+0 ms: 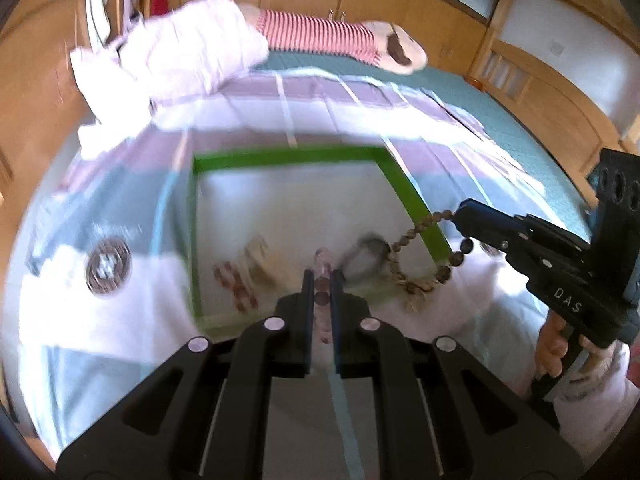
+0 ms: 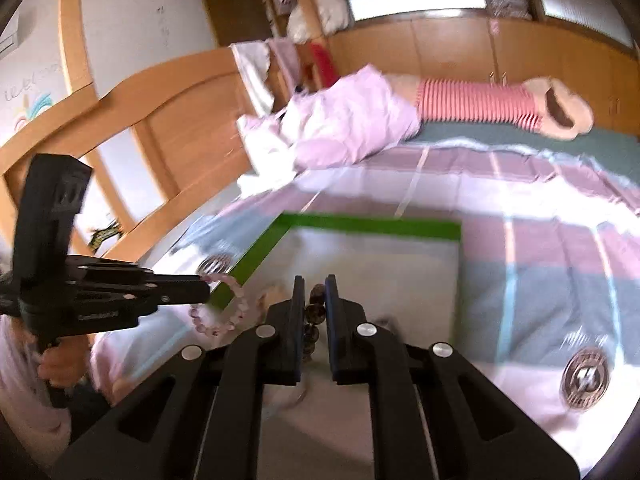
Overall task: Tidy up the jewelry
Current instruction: 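Carry both bracelets over the box, lower them and open both tools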
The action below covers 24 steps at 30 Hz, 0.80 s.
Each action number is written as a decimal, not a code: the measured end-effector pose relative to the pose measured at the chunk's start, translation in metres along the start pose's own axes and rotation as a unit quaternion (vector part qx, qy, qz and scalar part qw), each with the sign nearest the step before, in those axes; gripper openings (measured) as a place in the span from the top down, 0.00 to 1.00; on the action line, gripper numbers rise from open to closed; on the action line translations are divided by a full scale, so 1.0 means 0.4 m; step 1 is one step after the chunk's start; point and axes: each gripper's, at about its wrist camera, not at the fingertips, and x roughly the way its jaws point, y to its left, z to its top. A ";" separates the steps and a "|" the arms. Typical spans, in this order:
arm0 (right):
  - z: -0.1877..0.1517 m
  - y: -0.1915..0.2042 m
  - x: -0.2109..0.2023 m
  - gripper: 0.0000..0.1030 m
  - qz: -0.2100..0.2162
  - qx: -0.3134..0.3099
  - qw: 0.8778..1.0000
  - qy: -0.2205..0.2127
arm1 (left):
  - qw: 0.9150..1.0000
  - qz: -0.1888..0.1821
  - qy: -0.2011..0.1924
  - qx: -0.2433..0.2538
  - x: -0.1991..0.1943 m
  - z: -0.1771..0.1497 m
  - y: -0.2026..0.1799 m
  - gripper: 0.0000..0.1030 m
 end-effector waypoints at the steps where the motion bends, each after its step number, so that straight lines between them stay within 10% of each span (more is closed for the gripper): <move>1: 0.005 -0.011 0.020 0.90 -0.010 0.001 1.000 0.003 | 1.000 0.002 -0.001 -0.004 0.016 0.019 -0.003 0.92; 13: -0.020 -0.128 0.141 0.84 -0.084 0.044 0.994 0.058 | 0.997 0.054 0.043 -0.020 0.253 0.095 0.026 0.91; 16: -0.011 -0.141 0.108 0.54 -0.069 0.072 0.994 0.054 | 0.998 0.050 0.041 -0.009 0.239 0.090 0.020 0.63; 24: -0.054 -0.124 0.003 0.51 -0.062 0.060 0.988 0.126 | 0.999 0.010 0.049 -0.011 0.117 0.004 0.022 0.62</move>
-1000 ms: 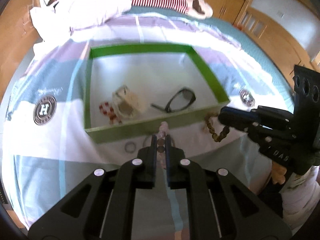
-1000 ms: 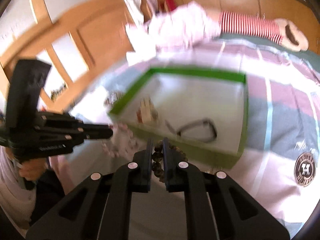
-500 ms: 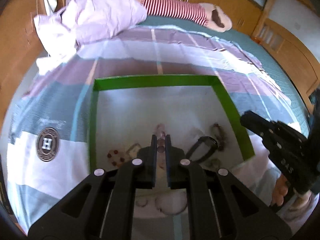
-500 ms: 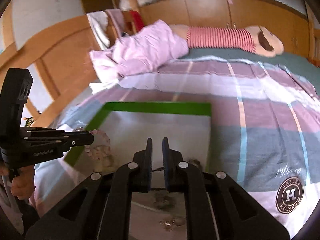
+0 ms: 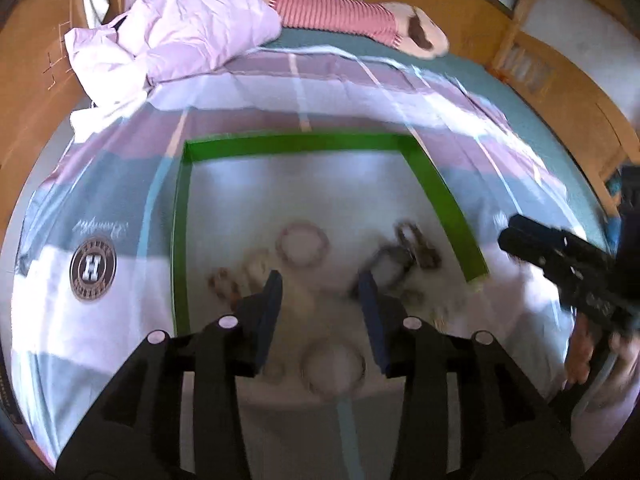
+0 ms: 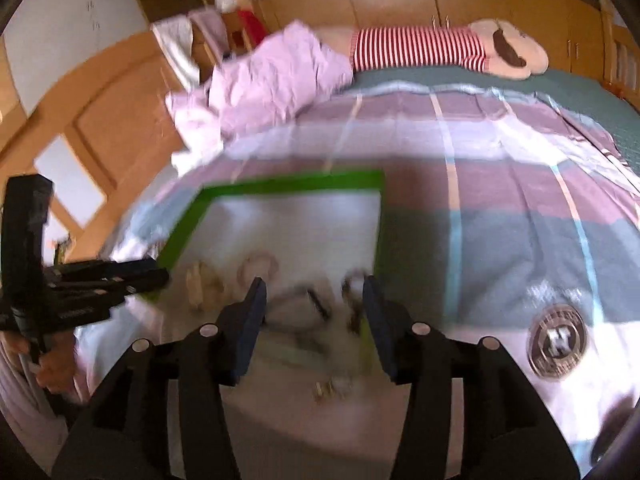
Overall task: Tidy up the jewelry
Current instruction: 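Carry both bracelets over the box, lower them and open both tools, then grasp the silver bangle with the left tool while the right tool grasps the gold keychain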
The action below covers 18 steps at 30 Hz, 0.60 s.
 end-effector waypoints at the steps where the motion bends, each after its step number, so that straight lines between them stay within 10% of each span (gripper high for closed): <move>1: -0.014 0.000 0.002 0.51 -0.001 -0.004 1.000 0.011 | 1.000 -0.001 0.001 0.009 -0.011 -0.022 -0.007 0.62; 10: -0.111 0.077 0.198 0.52 -0.019 -0.081 0.989 0.119 | 0.991 0.071 0.117 -0.004 0.112 -0.136 0.023 0.62; 14: -0.126 0.088 0.241 0.70 -0.023 -0.096 0.984 0.146 | 0.988 0.084 0.130 -0.022 0.127 -0.145 0.054 0.61; 18: -0.131 0.123 0.180 0.74 0.091 -0.105 0.978 0.157 | 0.987 0.085 0.130 -0.042 0.117 -0.149 0.089 0.59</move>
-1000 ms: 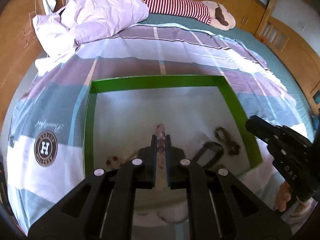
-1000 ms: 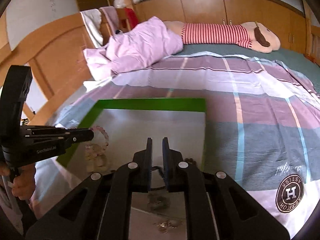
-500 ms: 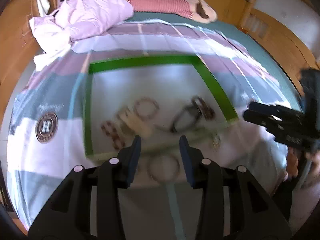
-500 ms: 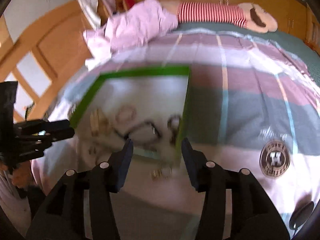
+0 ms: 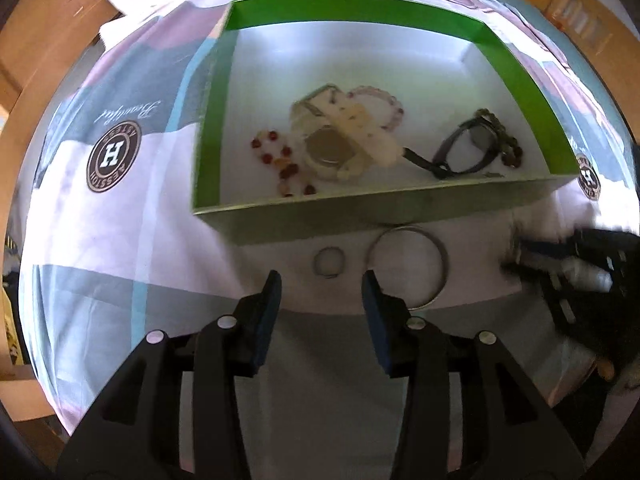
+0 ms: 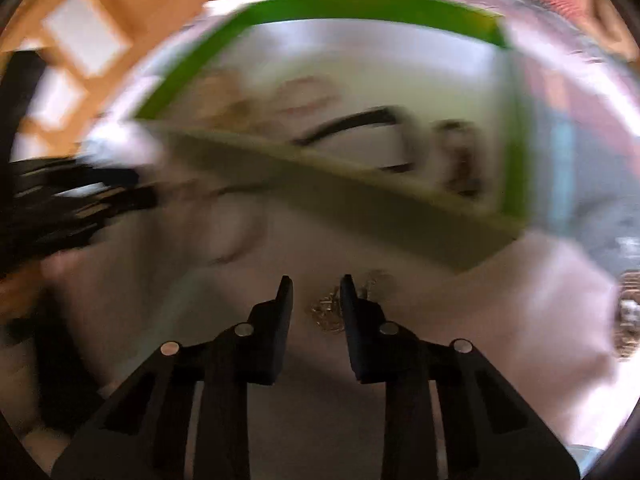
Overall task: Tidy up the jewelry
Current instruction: 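Grasp the silver bangle with the left tool while the right tool grasps the gold keychain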
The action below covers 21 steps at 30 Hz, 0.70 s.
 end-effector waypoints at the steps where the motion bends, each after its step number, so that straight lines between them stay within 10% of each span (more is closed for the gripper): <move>1: 0.002 0.004 -0.017 0.73 -0.001 -0.002 1.000 -0.014 | 1.000 0.000 0.001 -0.005 0.001 0.000 0.009 0.58; 10: 0.002 -0.085 -0.031 0.66 -0.069 0.091 0.993 -0.017 | 1.000 -0.008 0.005 0.010 0.025 0.000 -0.033 0.58; 21: -0.073 0.072 0.035 0.45 -0.039 -0.057 0.995 0.073 | 0.998 -0.008 0.014 0.053 0.064 -0.018 -0.109 0.48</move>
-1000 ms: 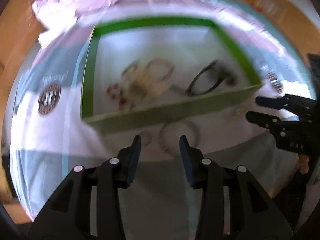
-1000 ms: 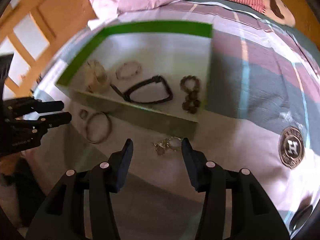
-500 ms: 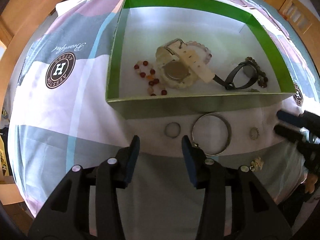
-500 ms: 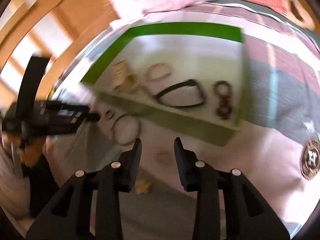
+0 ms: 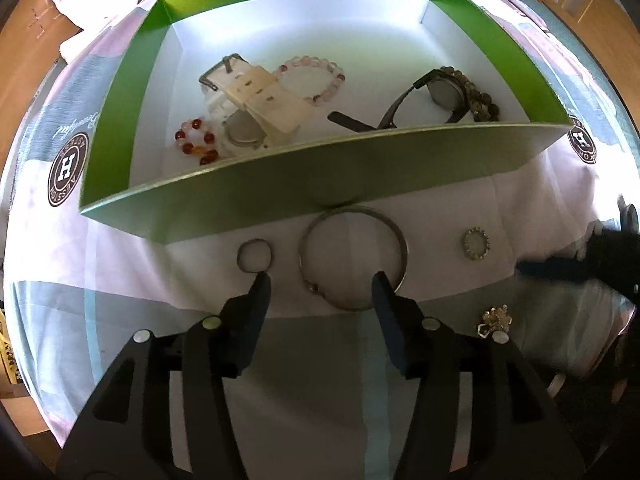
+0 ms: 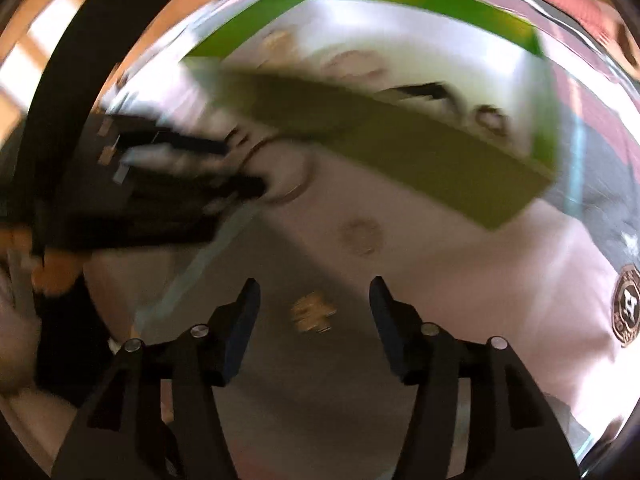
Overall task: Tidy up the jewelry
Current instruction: 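Grasp the silver bangle with the left tool while the right tool grasps the gold keychain, then carry the bangle and keychain into the box and open both tools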
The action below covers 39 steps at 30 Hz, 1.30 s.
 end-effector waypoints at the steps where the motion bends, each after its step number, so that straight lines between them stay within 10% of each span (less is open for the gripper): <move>1: -0.004 0.013 0.014 0.45 -0.007 -0.013 1.000 0.010 | 1.000 0.001 -0.001 0.000 0.002 0.001 -0.001 0.46; 8: -0.006 -0.015 0.013 0.76 -0.031 0.001 1.000 0.005 | 1.000 -0.028 -0.011 -0.004 0.018 0.024 -0.036 0.32; 23: 0.008 -0.029 0.008 0.59 -0.040 0.007 0.999 0.004 | 0.997 -0.073 -0.032 -0.009 0.015 0.059 -0.083 0.23; 32: 0.008 -0.033 0.011 0.59 -0.048 0.002 0.999 0.003 | 0.999 -0.018 -0.017 0.036 0.071 0.041 -0.167 0.27; 39: 0.004 0.008 0.032 0.78 -0.054 -0.003 0.999 -0.010 | 0.999 -0.008 -0.027 0.041 0.066 0.036 -0.194 0.41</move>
